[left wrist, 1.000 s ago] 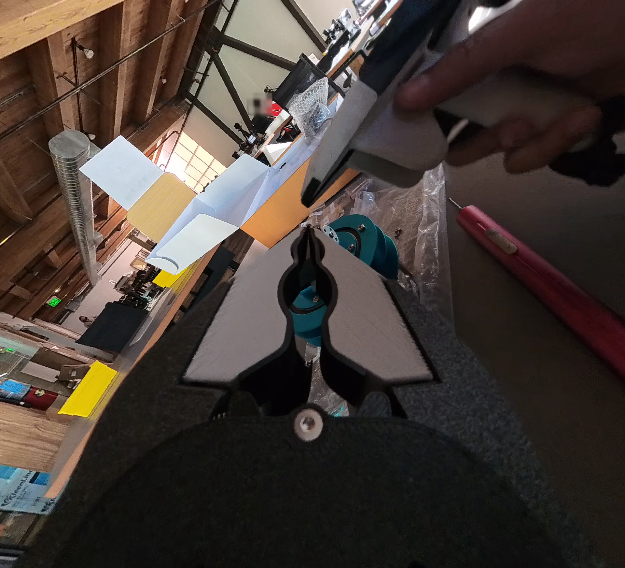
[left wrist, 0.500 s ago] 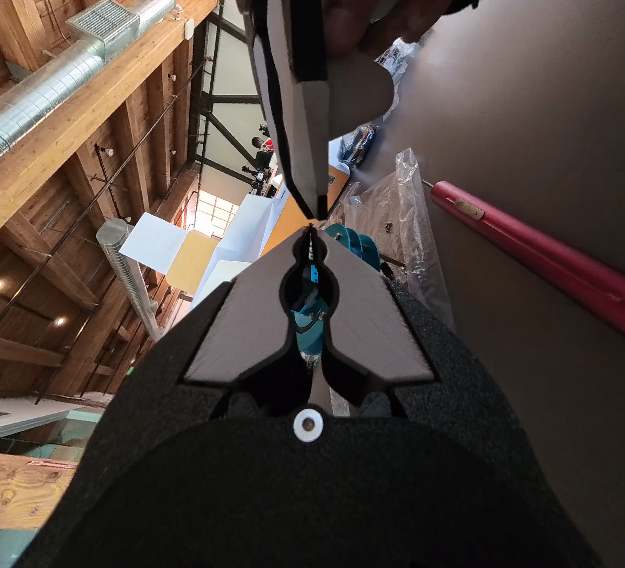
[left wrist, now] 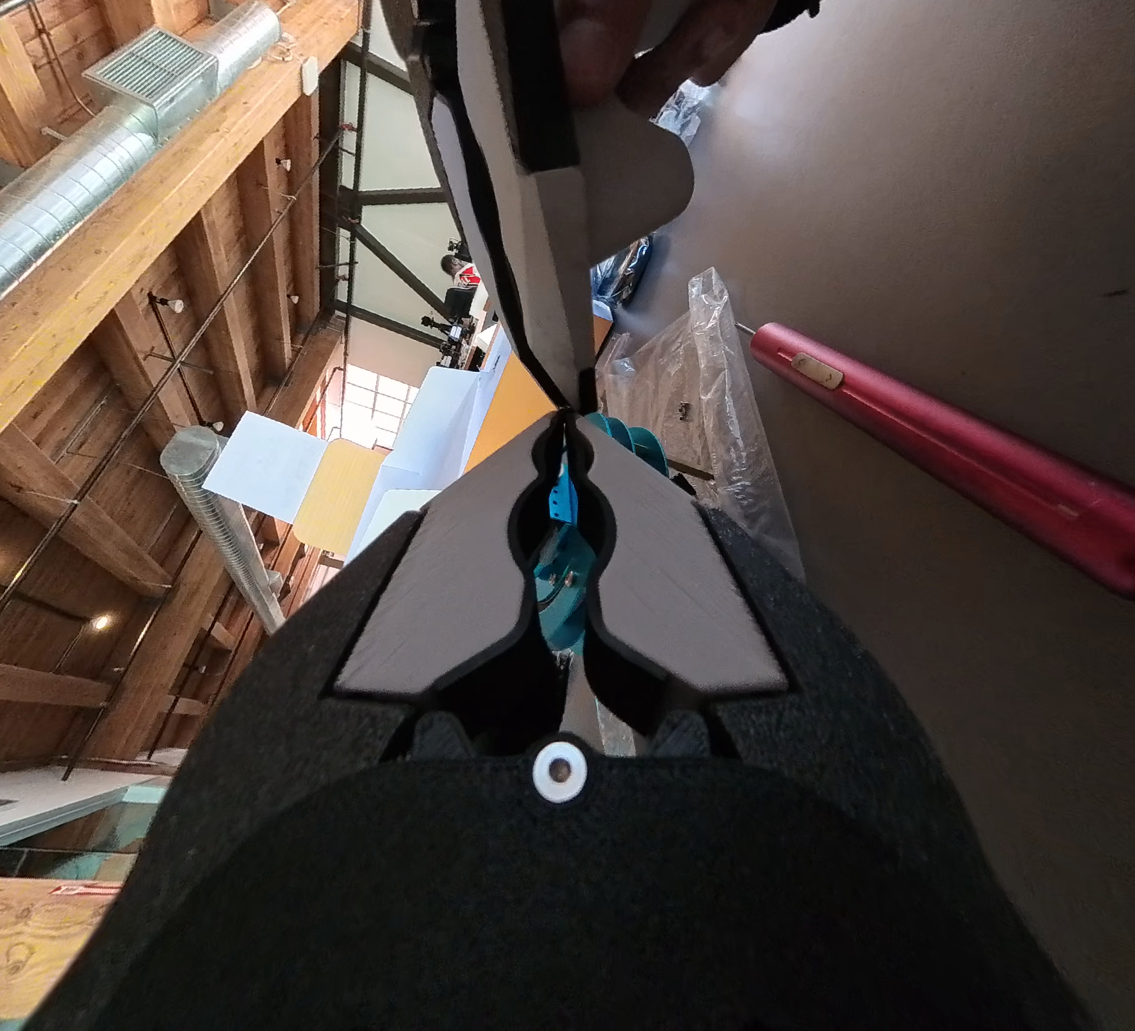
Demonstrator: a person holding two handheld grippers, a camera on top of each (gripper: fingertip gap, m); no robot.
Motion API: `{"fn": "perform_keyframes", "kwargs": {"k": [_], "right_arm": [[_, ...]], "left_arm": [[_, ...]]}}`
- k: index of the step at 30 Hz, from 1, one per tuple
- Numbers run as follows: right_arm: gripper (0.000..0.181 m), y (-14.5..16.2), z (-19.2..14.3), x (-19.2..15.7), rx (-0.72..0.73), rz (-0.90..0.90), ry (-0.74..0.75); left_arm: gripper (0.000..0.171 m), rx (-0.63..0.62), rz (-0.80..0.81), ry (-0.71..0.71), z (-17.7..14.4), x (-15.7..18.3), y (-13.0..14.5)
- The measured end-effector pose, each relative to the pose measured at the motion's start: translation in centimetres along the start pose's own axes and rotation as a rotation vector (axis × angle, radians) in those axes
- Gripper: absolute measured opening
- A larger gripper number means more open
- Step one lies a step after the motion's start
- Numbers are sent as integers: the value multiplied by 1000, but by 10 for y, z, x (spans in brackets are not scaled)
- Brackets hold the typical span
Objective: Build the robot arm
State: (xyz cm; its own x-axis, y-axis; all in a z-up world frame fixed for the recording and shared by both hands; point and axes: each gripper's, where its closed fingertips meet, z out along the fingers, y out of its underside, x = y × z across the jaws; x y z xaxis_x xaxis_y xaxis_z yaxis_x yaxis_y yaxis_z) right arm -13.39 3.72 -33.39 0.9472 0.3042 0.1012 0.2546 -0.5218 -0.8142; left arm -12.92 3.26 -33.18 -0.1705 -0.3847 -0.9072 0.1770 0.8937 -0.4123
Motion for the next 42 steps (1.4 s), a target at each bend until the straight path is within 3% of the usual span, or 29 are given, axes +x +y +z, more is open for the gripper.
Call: {"fn": "perform_keyframes", "kwargs": {"k": [12,35,39,42], "right_arm": [[1,-8,-5,-3,177,265,-195],[0,6,7,11,216,293,-95],[0,6,10,22,217,225,19],[0,5,16,27,209,164,57]], "left_arm": [[0,-3,135,-84,-4,-5,-4],[0,-21,-14,-40,-2,-3,6],[0,-71,-175,-46,-2,-20,26],[4,-117,-533,-1,0,-38,53]]}}
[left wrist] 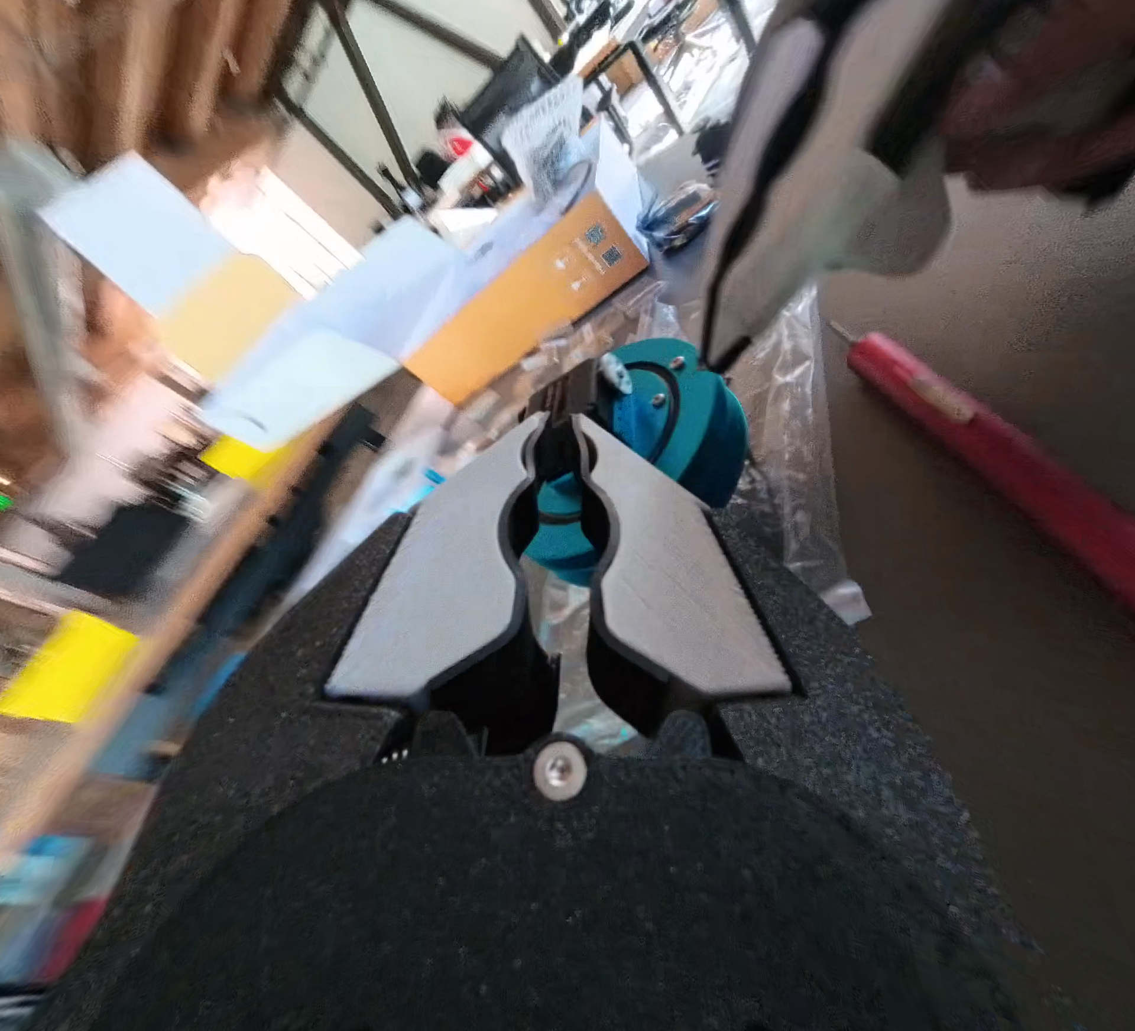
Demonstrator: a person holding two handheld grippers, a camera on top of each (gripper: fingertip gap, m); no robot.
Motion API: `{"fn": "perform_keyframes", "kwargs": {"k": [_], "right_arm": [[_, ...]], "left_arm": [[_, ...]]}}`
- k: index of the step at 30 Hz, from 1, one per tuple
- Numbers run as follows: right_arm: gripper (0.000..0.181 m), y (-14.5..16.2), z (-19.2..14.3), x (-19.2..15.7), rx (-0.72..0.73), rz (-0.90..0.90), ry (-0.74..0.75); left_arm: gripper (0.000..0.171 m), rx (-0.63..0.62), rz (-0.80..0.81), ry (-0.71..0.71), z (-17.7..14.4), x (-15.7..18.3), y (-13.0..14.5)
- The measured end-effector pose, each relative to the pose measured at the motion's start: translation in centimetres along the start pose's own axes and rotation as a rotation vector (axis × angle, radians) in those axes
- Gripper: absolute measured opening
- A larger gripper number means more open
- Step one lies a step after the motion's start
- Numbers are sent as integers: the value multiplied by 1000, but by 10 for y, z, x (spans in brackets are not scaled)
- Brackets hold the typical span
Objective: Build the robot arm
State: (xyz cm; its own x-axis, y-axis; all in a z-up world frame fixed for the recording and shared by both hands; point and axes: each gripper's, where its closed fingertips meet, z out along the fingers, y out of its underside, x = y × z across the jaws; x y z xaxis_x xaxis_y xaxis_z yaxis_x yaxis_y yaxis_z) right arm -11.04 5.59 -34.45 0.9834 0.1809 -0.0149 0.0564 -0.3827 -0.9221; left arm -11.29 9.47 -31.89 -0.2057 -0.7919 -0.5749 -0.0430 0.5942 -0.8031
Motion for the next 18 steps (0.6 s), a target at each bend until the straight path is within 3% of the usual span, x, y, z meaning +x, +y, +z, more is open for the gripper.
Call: {"fn": "perform_keyframes", "kwargs": {"k": [3,6,12,18], "right_arm": [[0,-4,7,7,0,-45,-27],[0,-4,12,15,-17,-131,-85],[0,4,17,17,-80,-328,-255],[0,-16,9,12,-147,-512,-435]], "left_arm": [[23,-8,-362,134,5,-12,8],[28,29,-548,231,8,-13,8],[29,33,-606,264,7,-8,14],[32,10,-650,207,5,-34,3]]}}
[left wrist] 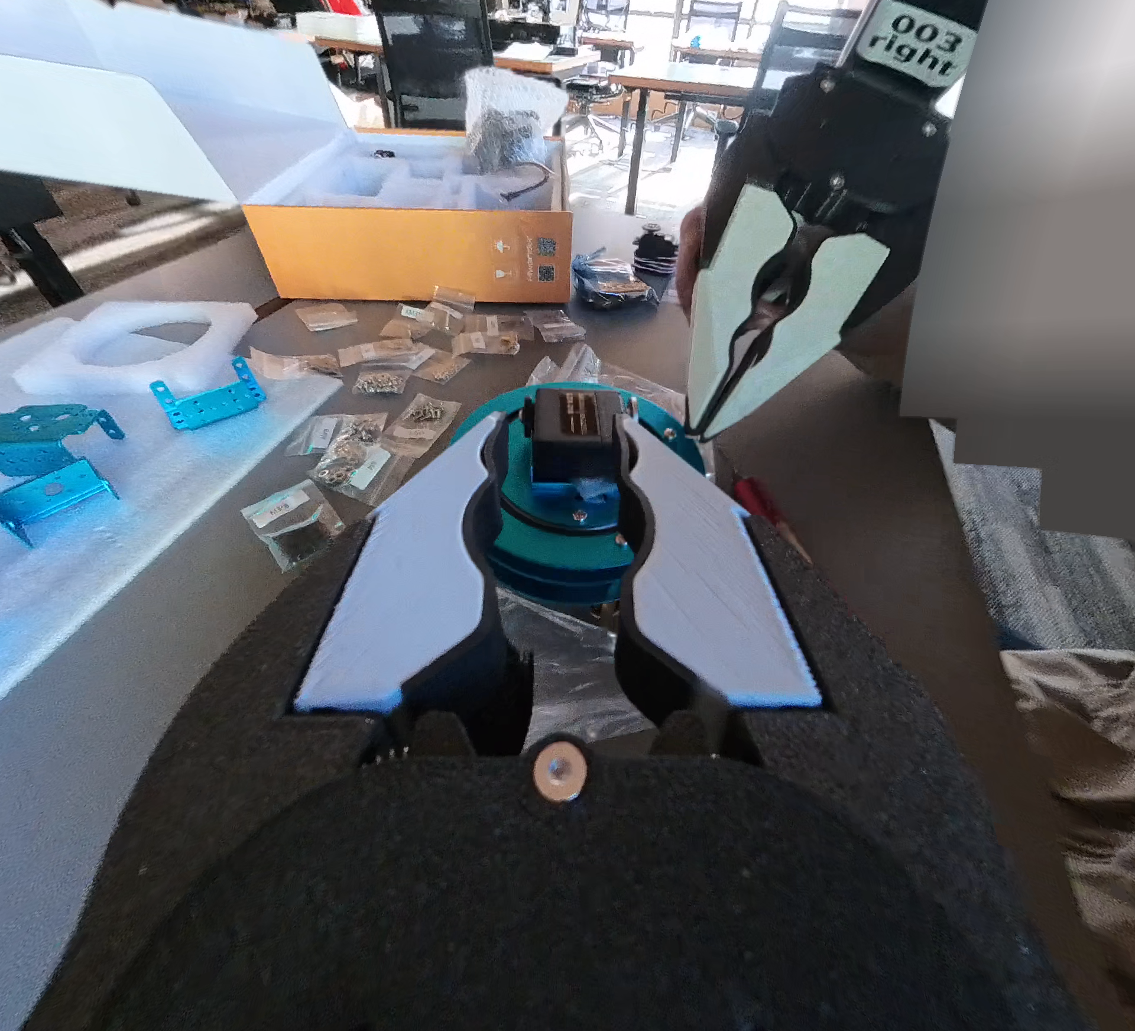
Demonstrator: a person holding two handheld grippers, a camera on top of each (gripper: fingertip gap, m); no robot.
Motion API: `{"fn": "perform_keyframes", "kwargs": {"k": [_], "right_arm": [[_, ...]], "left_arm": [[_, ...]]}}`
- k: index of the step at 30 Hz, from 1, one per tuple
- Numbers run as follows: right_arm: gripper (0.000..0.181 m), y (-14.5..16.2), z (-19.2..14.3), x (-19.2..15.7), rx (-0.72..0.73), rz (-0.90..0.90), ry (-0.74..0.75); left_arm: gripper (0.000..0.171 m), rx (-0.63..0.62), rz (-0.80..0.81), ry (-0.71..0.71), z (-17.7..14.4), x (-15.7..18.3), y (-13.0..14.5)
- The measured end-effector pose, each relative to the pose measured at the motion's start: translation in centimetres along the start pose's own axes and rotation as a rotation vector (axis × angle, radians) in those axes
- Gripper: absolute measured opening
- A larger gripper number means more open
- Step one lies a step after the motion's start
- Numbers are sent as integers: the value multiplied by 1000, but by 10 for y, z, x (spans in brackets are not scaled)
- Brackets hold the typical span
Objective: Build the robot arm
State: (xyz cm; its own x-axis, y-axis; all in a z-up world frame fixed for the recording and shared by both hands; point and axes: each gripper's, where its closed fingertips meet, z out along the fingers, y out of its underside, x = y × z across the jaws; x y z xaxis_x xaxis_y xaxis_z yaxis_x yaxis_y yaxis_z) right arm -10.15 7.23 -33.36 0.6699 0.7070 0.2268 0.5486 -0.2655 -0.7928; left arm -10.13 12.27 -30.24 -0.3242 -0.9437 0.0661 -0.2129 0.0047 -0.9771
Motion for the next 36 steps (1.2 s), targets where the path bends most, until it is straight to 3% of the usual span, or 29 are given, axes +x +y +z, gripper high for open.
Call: {"fn": "perform_keyframes", "kwargs": {"k": [3,9,14,20,36], "right_arm": [[0,11,8,10,-64,-78,2],[0,22,11,6,-12,-31,24],[0,28,11,6,-51,-94,114],[0,26,11,10,-56,-93,158],[0,24,14,14,-68,-98,236]], "left_arm": [[32,-58,-98,-24,0,-2,-7],[31,-124,-132,-106,19,-20,1],[31,-31,-155,-74,37,-31,5],[38,25,-123,-35,38,-18,5],[39,-56,-67,-95,43,-16,24]]}}
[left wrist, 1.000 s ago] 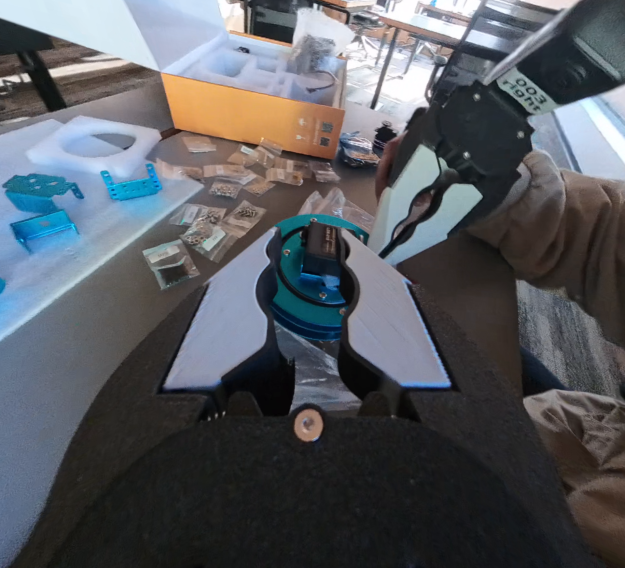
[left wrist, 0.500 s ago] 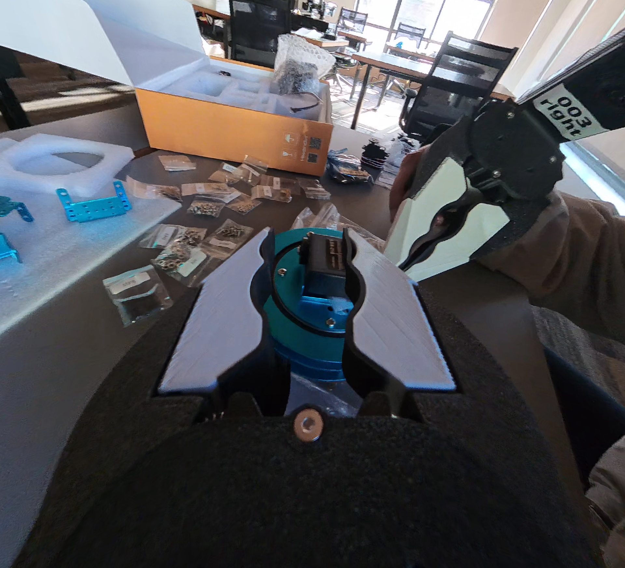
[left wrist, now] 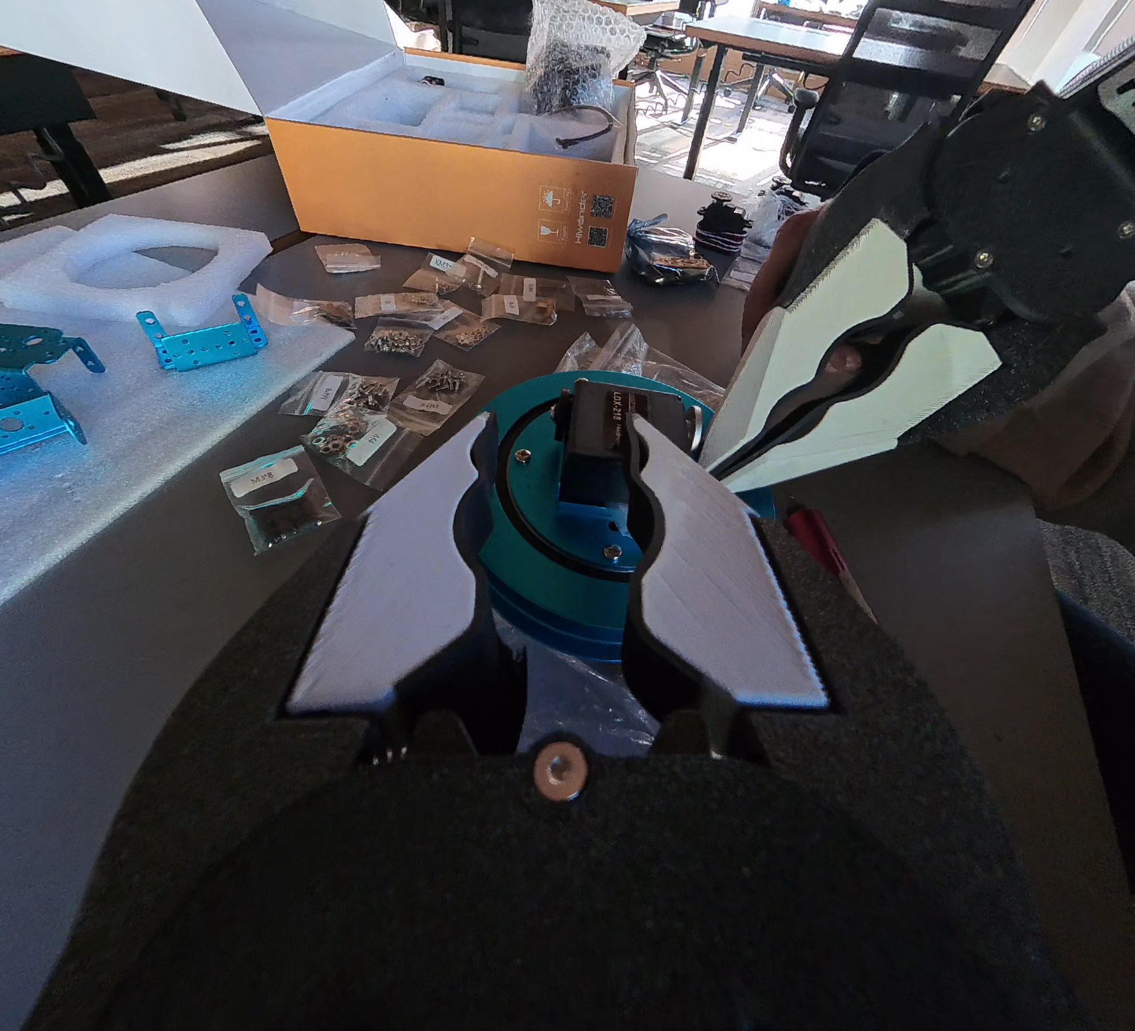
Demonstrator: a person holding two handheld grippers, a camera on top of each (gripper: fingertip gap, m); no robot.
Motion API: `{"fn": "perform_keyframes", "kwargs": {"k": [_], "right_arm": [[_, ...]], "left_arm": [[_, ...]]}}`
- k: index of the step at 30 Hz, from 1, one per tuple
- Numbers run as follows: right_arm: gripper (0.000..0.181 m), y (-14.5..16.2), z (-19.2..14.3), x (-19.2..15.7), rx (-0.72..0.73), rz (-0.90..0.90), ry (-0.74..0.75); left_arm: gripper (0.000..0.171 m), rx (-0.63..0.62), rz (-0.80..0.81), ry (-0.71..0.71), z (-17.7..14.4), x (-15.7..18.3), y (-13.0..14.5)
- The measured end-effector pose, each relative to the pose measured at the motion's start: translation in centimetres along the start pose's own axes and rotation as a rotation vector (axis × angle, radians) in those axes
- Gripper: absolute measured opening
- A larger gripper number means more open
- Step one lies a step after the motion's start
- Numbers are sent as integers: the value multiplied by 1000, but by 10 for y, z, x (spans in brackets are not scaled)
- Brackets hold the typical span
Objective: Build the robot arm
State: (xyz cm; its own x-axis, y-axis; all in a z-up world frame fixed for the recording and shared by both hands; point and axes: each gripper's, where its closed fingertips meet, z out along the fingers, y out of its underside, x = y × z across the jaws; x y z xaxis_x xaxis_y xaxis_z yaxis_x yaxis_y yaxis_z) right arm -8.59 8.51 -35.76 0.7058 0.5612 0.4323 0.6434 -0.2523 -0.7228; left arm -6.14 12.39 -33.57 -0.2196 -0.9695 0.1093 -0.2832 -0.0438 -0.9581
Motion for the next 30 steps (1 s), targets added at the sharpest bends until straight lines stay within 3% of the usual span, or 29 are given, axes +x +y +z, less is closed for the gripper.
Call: {"fn": "perform_keyframes", "kwargs": {"k": [30], "right_arm": [[0,-1,1,2,-44,-51,97]], "left_arm": [[30,-3,-17,38,-1,5,2]]}}
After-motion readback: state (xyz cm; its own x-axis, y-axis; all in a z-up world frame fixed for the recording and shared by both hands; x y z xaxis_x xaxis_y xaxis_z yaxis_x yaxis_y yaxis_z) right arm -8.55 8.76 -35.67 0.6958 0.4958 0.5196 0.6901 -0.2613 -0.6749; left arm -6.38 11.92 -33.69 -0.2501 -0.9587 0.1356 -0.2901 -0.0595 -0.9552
